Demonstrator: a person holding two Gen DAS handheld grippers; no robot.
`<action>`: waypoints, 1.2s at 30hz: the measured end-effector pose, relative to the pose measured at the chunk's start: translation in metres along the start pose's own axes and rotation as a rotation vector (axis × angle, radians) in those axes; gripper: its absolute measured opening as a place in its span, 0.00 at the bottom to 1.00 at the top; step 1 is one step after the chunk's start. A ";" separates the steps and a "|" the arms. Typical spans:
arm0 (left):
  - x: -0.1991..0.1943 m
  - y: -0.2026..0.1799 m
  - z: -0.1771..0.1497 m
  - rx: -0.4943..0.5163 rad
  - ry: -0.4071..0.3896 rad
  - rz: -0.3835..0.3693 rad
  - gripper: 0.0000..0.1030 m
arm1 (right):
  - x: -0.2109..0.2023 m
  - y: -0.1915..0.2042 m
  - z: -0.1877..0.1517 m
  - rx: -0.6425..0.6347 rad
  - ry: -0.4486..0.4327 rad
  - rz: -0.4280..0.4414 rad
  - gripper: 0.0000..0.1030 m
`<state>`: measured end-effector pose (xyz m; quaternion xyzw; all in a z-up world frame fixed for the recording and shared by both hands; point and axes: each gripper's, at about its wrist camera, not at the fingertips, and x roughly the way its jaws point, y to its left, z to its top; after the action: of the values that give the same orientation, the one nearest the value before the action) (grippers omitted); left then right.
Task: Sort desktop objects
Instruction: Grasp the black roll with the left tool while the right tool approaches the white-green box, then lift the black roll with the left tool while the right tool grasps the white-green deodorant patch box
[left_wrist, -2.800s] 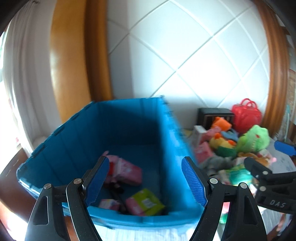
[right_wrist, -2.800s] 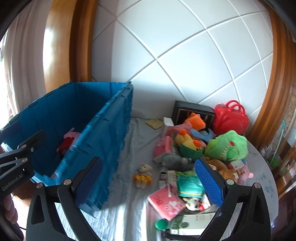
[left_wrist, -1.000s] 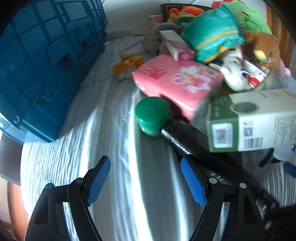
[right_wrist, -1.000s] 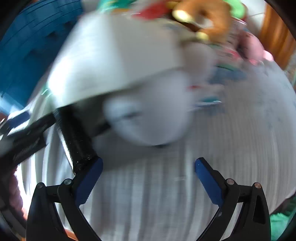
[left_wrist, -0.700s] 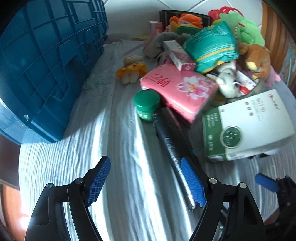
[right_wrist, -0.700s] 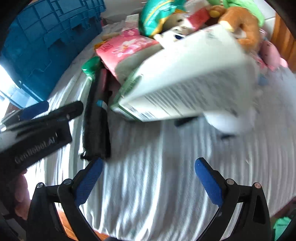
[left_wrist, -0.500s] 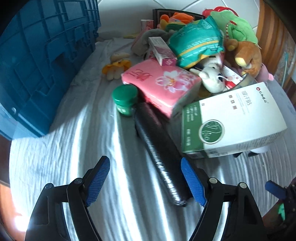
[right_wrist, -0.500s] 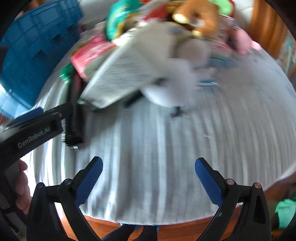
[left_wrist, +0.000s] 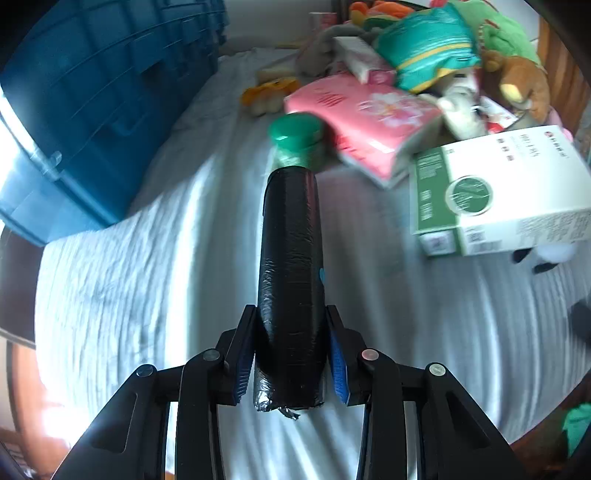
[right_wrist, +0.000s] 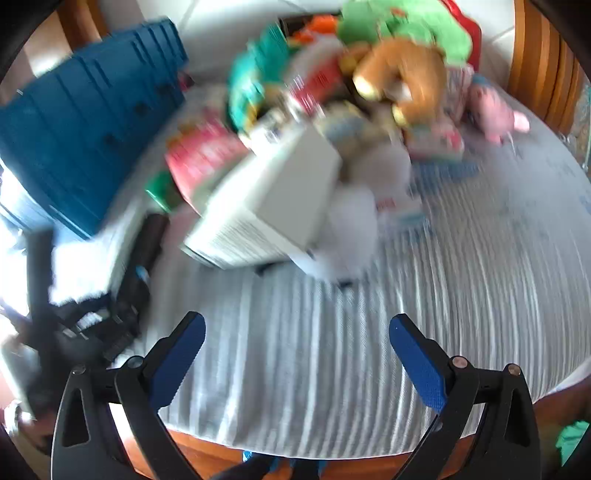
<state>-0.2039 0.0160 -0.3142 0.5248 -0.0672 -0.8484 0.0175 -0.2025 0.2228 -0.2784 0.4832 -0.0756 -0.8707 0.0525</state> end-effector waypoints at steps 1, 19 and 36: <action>0.001 0.005 -0.001 -0.002 0.004 0.002 0.34 | -0.008 0.003 0.006 0.010 -0.025 0.013 0.99; 0.006 0.045 -0.002 0.125 -0.009 -0.069 0.34 | 0.047 0.088 -0.023 0.023 0.100 0.049 0.62; -0.008 0.001 -0.011 0.171 -0.016 -0.135 0.34 | 0.057 0.070 -0.023 0.060 0.107 0.096 0.60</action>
<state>-0.1908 0.0145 -0.3118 0.5208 -0.1038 -0.8431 -0.0852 -0.2114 0.1429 -0.3253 0.5262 -0.1219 -0.8374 0.0835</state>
